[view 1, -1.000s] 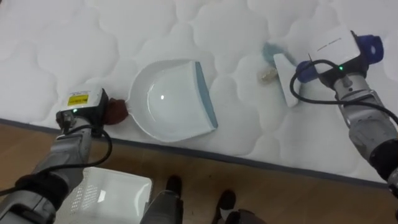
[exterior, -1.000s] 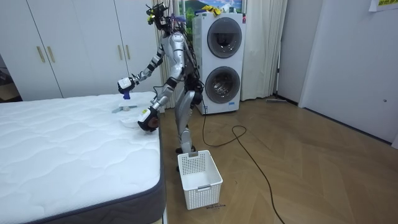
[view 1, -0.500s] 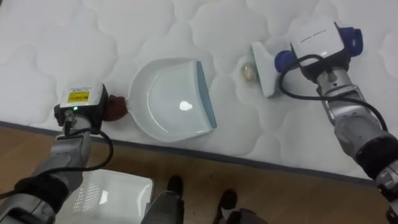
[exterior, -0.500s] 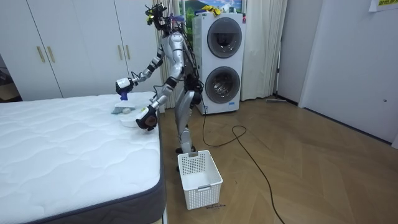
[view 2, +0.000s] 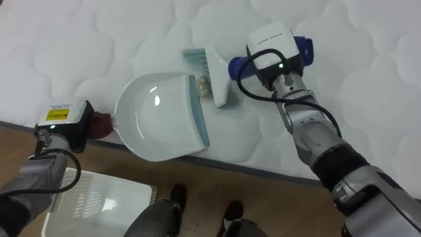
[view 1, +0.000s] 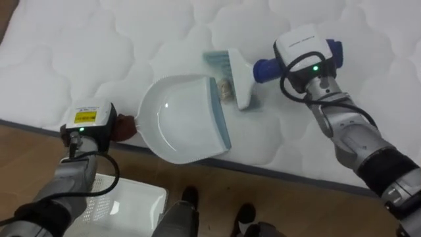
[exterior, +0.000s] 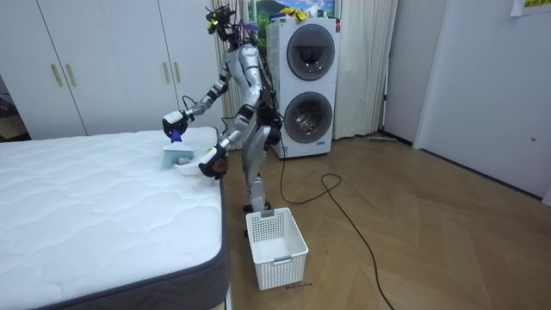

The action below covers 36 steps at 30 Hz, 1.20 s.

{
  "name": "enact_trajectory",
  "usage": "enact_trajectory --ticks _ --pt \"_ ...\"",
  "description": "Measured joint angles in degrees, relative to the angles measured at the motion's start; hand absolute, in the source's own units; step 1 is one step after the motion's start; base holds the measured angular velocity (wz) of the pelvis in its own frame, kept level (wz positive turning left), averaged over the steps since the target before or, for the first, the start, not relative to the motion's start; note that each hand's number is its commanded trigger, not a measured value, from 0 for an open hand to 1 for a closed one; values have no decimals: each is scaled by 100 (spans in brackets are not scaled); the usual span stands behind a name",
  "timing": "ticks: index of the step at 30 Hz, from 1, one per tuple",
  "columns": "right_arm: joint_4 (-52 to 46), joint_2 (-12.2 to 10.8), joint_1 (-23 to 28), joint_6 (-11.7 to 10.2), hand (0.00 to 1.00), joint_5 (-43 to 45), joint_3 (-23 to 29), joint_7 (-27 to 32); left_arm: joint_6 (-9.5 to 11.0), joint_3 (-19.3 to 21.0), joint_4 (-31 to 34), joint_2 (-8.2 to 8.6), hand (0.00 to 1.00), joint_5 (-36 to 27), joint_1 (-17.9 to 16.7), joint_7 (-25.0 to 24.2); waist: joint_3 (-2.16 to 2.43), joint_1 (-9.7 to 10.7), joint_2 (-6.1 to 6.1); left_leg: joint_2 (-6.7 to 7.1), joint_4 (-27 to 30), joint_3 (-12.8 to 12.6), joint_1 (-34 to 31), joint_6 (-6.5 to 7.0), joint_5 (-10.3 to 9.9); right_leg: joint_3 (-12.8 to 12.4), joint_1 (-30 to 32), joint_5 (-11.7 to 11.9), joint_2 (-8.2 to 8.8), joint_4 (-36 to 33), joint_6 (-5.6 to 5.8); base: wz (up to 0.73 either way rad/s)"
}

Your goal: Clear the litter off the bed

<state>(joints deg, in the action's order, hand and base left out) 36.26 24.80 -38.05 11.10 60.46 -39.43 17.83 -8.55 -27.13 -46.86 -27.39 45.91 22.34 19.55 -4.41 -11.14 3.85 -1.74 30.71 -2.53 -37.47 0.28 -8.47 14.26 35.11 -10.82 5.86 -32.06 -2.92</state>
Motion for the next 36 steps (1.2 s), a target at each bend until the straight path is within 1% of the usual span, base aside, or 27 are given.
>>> enact_trajectory --ticks 2,3,7,8,11,13,14,15,17,24,31,36 --pt "-34 -8 0 -63 100 -78 -50 -79 0 -3 0 -1 100 2 -17 -6 48 -3 -15 9 12 0 1 2 1 -2 3 -1 11 -54 1 0" --pt "-55 -6 0 -65 100 -126 -63 -115 0 -3 0 -1 100 3 -22 -6 54 -3 -15 12 15 0 3 2 2 -2 3 -2 14 -68 4 0" --pt "-150 12 28 -137 100 -318 -225 -270 1 -11 0 -1 100 25 -36 -5 57 -1 -13 16 45 1 3 3 2 -25 5 -10 17 -86 9 0" --pt "-173 10 49 -179 100 -390 -229 -331 0 -10 0 -1 100 123 -36 -3 58 -2 -11 23 53 1 1 4 1 -44 13 -23 17 -87 15 0" --pt "-344 19 62 -185 100 -402 -230 -494 -7 -8 0 -2 100 237 -35 3 61 -1 -8 32 63 1 -1 4 1 -67 27 -34 17 -108 19 0" --pt "-481 19 94 -187 100 -402 -229 -545 -14 -8 0 -2 100 317 -35 4 73 -1 -3 32 66 10 -1 4 1 -58 22 -33 17 -109 18 0" --pt "-572 16 116 -209 100 -402 -230 -590 -14 -7 0 -2 100 347 -35 6 76 -1 -4 33 68 17 -2 4 1 -51 16 -33 17 -107 18 0" --pt "-594 10 118 -284 100 -404 -233 -607 -14 -8 1 -2 100 363 -35 6 77 -6 -3 34 67 16 -2 4 1 -52 15 -33 18 -108 19 0" --pt "-594 4 123 -362 100 -410 -235 -631 -14 -8 1 -2 100 365 -36 5 77 -9 -3 35 69 17 -2 4 0 -50 15 -33 20 -106 19 0" --pt "-631 0 126 -442 100 -623 -234 -678 -12 -3 0 -3 100 368 -69 31 81 -11 -4 32 66 23 -2 5 0 -23 0 -30 22 -74 17 0" --pt "-813 -2 126 -668 100 -853 -232 -676 3 -5 0 -3 100 366 -75 249 83 -13 -7 29 58 22 -2 6 -1 -22 0 -30 23 -75 17 0" --pt "-808 11 134 -798 100 -717 -229 -674 32 -4 0 -1 100 360 -80 252 83 7 -7 52 57 22 -2 13 3 8 4 -33 68 -106 20 0"
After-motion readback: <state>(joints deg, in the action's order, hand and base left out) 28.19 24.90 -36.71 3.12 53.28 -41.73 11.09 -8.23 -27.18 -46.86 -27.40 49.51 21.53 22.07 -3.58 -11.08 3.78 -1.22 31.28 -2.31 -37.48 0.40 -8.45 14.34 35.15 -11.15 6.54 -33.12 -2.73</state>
